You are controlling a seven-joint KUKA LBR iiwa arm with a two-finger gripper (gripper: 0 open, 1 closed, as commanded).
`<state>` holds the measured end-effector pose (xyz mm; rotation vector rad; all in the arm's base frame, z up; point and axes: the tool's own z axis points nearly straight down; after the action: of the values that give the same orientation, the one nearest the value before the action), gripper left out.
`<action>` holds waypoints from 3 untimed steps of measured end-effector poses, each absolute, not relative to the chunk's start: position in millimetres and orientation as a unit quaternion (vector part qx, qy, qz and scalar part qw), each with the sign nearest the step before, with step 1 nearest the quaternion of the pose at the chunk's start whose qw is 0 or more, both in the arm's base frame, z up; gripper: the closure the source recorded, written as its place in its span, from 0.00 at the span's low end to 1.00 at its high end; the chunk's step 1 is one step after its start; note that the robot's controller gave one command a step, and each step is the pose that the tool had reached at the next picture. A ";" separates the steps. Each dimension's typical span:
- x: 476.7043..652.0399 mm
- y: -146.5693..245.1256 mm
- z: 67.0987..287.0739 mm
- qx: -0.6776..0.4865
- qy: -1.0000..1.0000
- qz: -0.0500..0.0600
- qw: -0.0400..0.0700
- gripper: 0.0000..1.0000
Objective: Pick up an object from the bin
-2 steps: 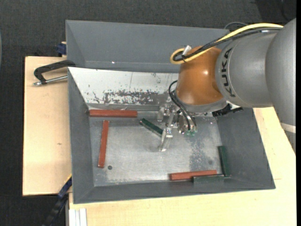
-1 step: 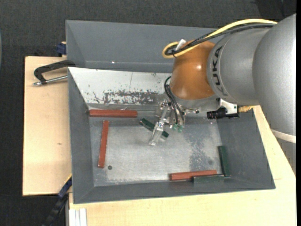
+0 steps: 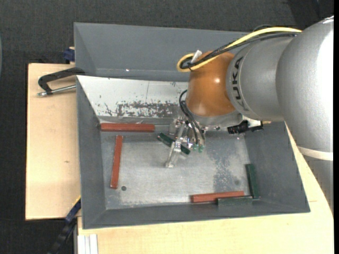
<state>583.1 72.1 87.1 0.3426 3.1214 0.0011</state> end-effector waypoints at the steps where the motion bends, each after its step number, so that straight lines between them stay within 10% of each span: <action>1: 571.5 78.9 71.2 0.265 0.964 0.000 0.000 1.00; 3: 570.2 78.7 75.7 0.264 0.964 0.000 -0.002 1.00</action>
Offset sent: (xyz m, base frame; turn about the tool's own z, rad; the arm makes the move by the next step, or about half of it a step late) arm 0.0000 0.0000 0.0000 0.0000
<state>570.2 78.7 75.7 0.8316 3.0328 -0.0002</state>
